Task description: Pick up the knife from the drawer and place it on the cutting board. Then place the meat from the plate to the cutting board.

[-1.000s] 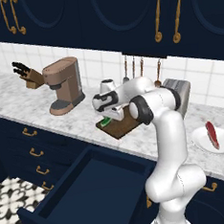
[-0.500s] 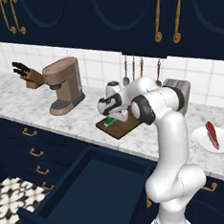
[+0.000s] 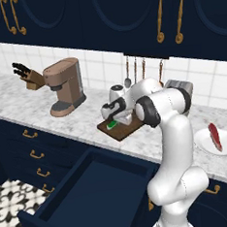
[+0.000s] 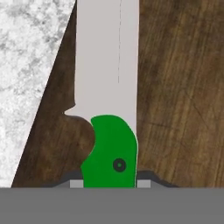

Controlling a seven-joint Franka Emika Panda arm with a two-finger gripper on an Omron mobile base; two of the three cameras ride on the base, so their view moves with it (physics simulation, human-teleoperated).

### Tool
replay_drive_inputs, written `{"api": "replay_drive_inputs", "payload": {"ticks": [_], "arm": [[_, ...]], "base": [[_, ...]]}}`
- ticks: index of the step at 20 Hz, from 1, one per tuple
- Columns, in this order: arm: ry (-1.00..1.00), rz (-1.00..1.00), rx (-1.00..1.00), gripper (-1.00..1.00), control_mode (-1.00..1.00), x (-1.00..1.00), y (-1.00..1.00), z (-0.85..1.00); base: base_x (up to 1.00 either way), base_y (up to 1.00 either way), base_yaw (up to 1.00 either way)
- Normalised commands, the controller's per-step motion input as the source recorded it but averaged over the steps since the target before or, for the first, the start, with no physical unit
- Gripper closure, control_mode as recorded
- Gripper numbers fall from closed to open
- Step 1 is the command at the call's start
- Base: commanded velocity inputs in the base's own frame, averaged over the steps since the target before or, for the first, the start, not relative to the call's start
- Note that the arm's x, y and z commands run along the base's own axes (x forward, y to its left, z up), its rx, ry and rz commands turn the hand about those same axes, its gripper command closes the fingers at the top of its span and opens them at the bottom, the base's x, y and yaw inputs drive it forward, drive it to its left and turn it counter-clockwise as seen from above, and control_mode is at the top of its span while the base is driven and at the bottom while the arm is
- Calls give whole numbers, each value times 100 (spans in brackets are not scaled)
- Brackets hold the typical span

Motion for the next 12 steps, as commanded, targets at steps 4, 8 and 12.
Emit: {"api": "replay_drive_inputs", "payload": {"ticks": [4, 8, 12], "arm": [[17, 0, -7, -100, -100, 3, 3, -22], [2, 0, 0, -100, -100, -9, 0, 6], [-7, 0, 0, -100, -100, -65, 0, 41]], "base": [[0, 0, 0], [0, 0, 0], [0, 0, 0]]}}
